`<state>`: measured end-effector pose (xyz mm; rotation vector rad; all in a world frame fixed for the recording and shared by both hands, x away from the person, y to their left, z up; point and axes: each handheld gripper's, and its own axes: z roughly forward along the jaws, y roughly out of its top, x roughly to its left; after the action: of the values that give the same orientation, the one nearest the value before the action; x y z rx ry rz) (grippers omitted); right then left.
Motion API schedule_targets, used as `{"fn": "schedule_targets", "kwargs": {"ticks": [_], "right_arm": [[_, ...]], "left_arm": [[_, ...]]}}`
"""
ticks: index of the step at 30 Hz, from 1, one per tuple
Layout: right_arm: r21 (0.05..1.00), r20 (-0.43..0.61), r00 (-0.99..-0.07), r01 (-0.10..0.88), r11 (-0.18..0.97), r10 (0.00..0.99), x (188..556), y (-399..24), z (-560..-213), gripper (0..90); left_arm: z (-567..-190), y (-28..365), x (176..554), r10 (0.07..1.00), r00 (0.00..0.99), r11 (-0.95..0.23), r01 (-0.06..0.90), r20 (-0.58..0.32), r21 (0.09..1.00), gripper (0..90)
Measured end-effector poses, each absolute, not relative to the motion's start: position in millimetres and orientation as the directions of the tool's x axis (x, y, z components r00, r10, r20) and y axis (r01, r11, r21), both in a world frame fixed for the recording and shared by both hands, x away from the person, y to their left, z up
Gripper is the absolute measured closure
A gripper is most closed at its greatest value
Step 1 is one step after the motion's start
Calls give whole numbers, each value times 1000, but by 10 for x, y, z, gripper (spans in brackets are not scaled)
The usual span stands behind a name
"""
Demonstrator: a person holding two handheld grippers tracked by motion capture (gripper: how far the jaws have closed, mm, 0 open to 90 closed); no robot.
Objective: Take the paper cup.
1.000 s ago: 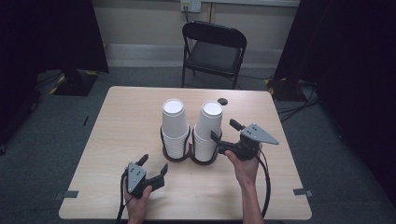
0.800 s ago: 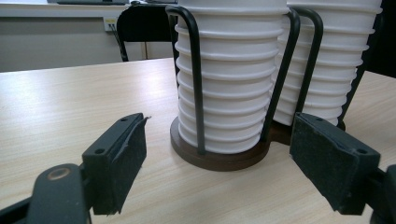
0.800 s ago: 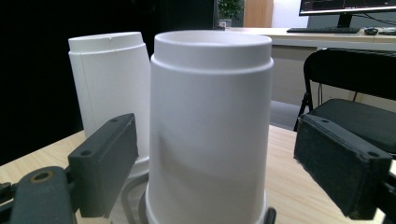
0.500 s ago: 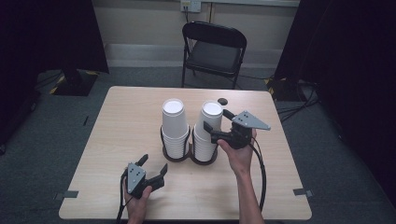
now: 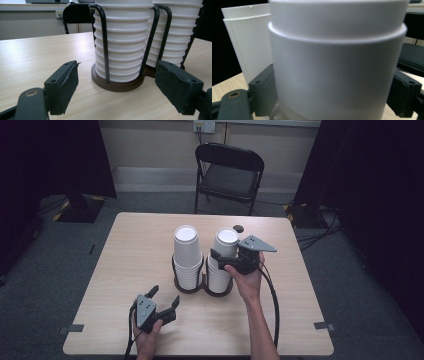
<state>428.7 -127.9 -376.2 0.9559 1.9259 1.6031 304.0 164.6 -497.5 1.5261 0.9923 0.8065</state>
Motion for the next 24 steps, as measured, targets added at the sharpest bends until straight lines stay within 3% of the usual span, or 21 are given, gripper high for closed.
{"fn": "schedule_targets", "kwargs": {"ticks": [24], "right_arm": [[966, 60, -636, 232, 116, 769, 4287, -1219, -3793, 154]], "left_arm": [[-4975, 1648, 3036, 909, 416, -54, 166, -20, 985, 189]]}}
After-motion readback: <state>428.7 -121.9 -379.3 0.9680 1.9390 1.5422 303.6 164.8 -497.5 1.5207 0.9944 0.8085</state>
